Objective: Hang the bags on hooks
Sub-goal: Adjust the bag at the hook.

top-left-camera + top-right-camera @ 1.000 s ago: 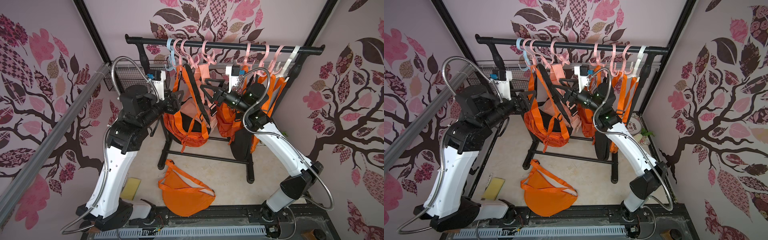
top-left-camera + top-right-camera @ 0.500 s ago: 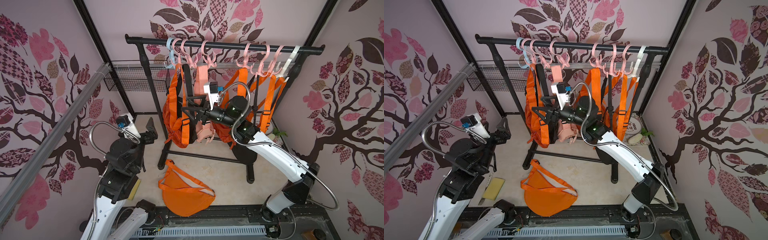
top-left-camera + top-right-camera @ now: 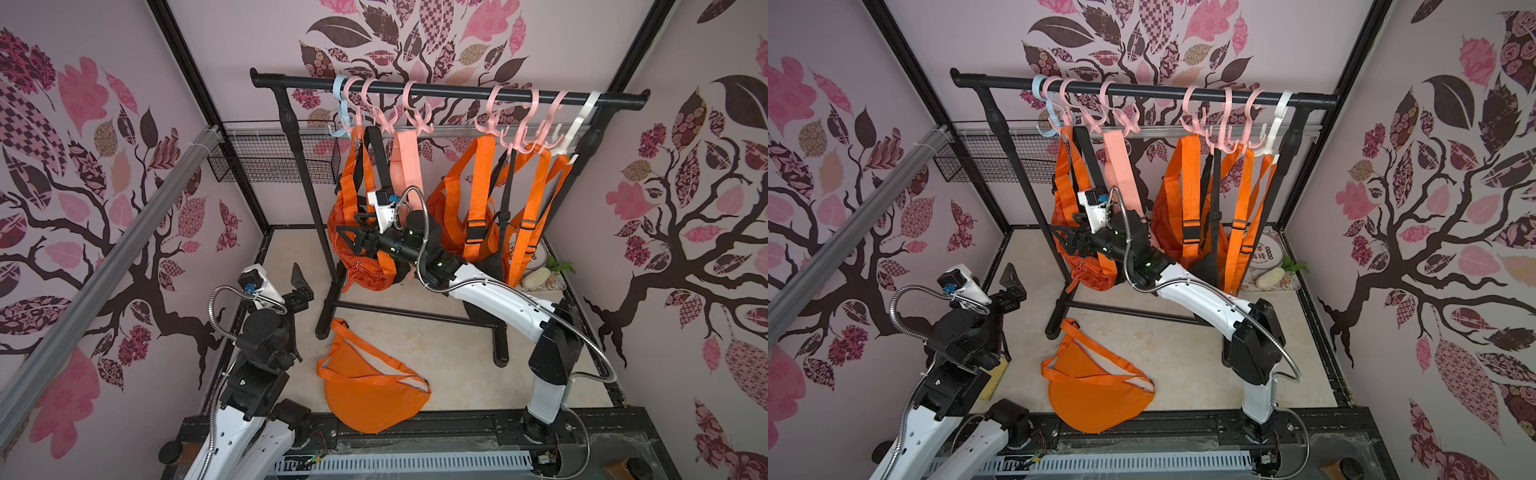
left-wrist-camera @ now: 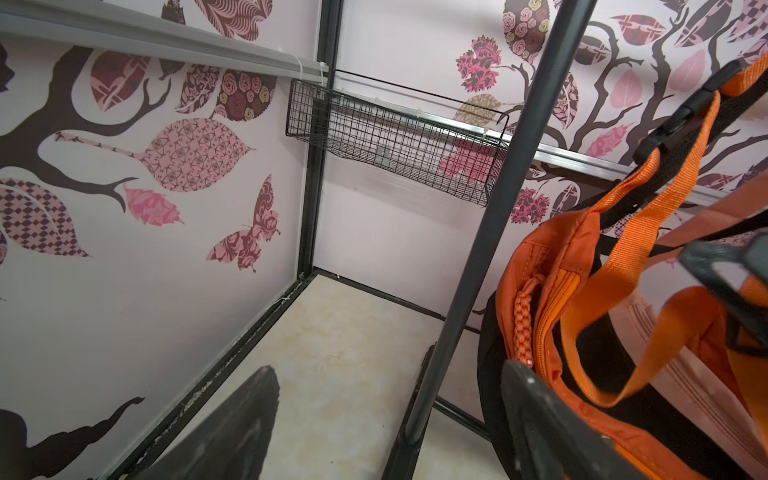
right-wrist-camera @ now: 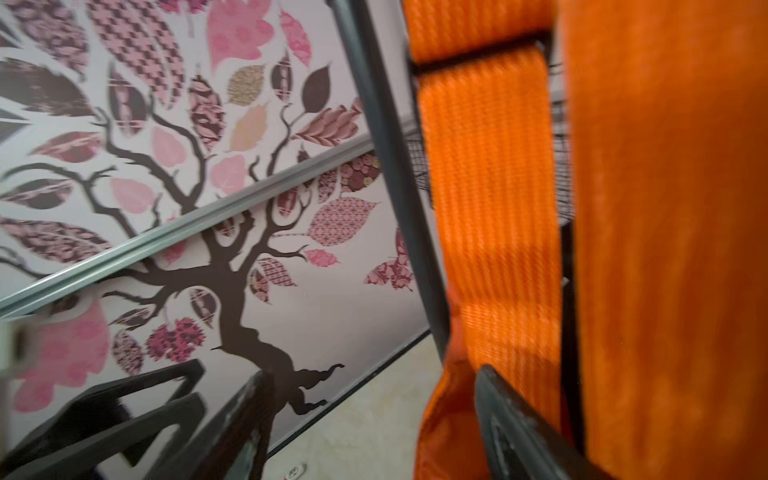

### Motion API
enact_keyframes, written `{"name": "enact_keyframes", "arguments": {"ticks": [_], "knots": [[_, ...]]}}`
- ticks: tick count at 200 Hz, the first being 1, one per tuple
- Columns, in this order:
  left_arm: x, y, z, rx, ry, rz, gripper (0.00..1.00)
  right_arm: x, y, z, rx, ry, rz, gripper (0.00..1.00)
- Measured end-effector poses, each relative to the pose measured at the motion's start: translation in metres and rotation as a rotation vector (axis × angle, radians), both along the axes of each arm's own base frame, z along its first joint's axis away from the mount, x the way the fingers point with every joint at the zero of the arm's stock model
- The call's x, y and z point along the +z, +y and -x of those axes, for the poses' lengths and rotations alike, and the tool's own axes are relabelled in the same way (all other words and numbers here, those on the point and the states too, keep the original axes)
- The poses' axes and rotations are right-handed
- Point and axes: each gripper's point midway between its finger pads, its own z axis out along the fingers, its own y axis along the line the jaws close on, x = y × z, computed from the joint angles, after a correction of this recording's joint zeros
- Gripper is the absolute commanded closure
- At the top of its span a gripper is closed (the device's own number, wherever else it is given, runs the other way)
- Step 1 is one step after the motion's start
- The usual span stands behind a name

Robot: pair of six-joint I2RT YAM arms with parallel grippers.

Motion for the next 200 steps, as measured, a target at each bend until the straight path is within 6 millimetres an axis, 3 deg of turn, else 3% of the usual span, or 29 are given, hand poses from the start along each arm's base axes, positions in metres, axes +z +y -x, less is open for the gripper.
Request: {"name": "enact_keyframes", "arguments": {"ticks": [29,61,86,112,178,200], "knots": [[0.000,-0.006,0.002,-0.025,-0.015,-0.007,0.13,-0.031,-0.021,-0.042,-0.203,0.046,0.039,0.24],[0.006,-0.008,0.007,-0.040,-0.047,-0.005,0.14,-0.059,-0.078,-0.089,-0.430,0.102,0.041,0.24],[0.007,-0.010,0.007,-0.046,-0.050,-0.011,0.14,-0.089,-0.120,-0.107,-0.578,0.145,0.085,0.22],[0.009,-0.011,0.008,-0.052,-0.054,-0.012,0.14,-0.088,-0.151,-0.109,-0.672,0.155,0.094,0.22],[0.012,-0.014,0.012,-0.071,-0.071,-0.006,0.14,-0.037,-0.205,-0.078,-0.774,0.139,0.000,0.21],[0.013,-0.016,0.013,-0.082,-0.076,-0.006,0.13,-0.028,-0.212,-0.066,-0.763,0.145,-0.007,0.20]]}}
